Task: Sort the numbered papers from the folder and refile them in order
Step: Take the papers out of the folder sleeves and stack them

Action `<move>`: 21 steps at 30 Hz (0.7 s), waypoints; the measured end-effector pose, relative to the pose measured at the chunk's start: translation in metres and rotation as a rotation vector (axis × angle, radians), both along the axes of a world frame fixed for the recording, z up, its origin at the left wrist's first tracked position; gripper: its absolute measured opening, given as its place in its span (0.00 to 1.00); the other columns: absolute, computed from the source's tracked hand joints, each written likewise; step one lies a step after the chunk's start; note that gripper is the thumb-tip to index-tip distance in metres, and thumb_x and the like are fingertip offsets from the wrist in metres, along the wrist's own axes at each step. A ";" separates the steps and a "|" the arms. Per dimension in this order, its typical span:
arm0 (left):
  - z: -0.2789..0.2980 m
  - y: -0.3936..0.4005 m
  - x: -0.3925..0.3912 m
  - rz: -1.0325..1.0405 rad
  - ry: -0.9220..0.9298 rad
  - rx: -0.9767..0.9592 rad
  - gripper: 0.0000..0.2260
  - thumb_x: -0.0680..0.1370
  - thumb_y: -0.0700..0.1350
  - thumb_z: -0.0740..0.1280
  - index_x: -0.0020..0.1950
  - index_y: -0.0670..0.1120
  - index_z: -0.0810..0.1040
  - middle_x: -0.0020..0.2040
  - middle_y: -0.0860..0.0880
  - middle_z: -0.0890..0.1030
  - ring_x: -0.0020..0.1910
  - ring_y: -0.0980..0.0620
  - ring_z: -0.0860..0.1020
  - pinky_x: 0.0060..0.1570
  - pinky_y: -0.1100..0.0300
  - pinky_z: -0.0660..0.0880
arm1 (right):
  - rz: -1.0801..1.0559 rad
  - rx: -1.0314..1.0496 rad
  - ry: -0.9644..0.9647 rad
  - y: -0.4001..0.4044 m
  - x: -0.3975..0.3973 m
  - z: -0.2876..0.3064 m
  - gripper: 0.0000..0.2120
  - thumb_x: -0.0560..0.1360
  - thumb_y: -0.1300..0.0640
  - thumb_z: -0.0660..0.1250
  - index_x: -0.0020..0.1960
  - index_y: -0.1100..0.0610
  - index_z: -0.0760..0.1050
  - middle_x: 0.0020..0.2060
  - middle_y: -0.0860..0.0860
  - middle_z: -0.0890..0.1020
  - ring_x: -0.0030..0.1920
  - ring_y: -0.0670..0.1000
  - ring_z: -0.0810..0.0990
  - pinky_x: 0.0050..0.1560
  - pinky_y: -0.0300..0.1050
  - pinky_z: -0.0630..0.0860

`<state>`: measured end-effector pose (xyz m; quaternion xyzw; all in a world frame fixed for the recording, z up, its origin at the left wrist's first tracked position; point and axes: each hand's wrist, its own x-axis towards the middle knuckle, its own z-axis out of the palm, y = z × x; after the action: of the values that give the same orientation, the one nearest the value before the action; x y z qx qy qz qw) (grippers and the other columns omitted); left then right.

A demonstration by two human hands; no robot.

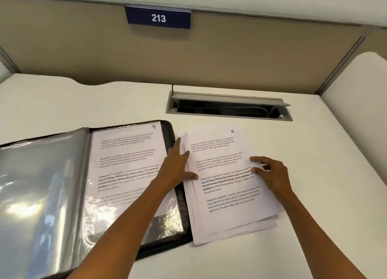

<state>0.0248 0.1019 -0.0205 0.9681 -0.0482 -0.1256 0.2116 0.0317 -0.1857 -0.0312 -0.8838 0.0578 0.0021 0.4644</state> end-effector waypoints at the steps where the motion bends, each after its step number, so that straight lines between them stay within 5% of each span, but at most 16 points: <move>1: 0.000 0.001 0.001 -0.028 -0.031 0.097 0.39 0.70 0.61 0.70 0.74 0.44 0.62 0.77 0.45 0.36 0.75 0.43 0.50 0.68 0.51 0.58 | 0.006 -0.021 -0.015 -0.001 0.000 -0.004 0.13 0.70 0.66 0.73 0.54 0.58 0.82 0.51 0.52 0.82 0.46 0.47 0.78 0.44 0.23 0.68; 4: -0.003 0.004 0.004 -0.119 -0.074 0.308 0.40 0.70 0.68 0.63 0.74 0.46 0.60 0.76 0.49 0.33 0.74 0.44 0.48 0.65 0.46 0.59 | 0.021 -0.263 -0.096 0.002 0.001 -0.011 0.14 0.68 0.59 0.76 0.53 0.57 0.81 0.58 0.55 0.78 0.55 0.55 0.75 0.57 0.40 0.70; 7: -0.009 0.008 0.007 -0.153 0.012 0.351 0.44 0.71 0.71 0.58 0.78 0.46 0.49 0.77 0.52 0.37 0.75 0.46 0.35 0.69 0.35 0.46 | 0.167 -0.545 -0.278 0.014 0.004 -0.015 0.26 0.70 0.40 0.69 0.62 0.54 0.77 0.68 0.57 0.71 0.68 0.60 0.66 0.65 0.57 0.64; 10: -0.010 0.009 0.010 -0.149 0.067 0.364 0.46 0.71 0.72 0.56 0.78 0.48 0.41 0.77 0.53 0.40 0.73 0.47 0.31 0.66 0.32 0.39 | 0.404 -0.628 -0.228 0.031 0.003 -0.018 0.42 0.69 0.24 0.50 0.74 0.48 0.64 0.76 0.53 0.56 0.77 0.56 0.50 0.75 0.57 0.49; 14: -0.011 0.009 0.011 -0.139 0.103 0.351 0.46 0.71 0.71 0.56 0.77 0.49 0.38 0.77 0.53 0.37 0.72 0.45 0.29 0.64 0.30 0.35 | 0.530 -0.792 -0.149 0.043 -0.002 -0.036 0.46 0.66 0.20 0.40 0.77 0.43 0.44 0.77 0.49 0.42 0.76 0.53 0.36 0.74 0.58 0.37; 21: -0.010 0.008 0.016 -0.087 0.153 0.297 0.50 0.69 0.72 0.60 0.76 0.48 0.35 0.76 0.53 0.34 0.73 0.48 0.29 0.62 0.29 0.33 | 0.512 -0.825 -0.168 0.044 -0.001 -0.041 0.45 0.67 0.21 0.38 0.77 0.43 0.45 0.77 0.49 0.43 0.77 0.53 0.39 0.73 0.61 0.37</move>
<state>0.0408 0.1104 -0.0310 0.9733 -0.0549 -0.2138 0.0634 0.0304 -0.1412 -0.0719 -0.9769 -0.2029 0.0221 0.0634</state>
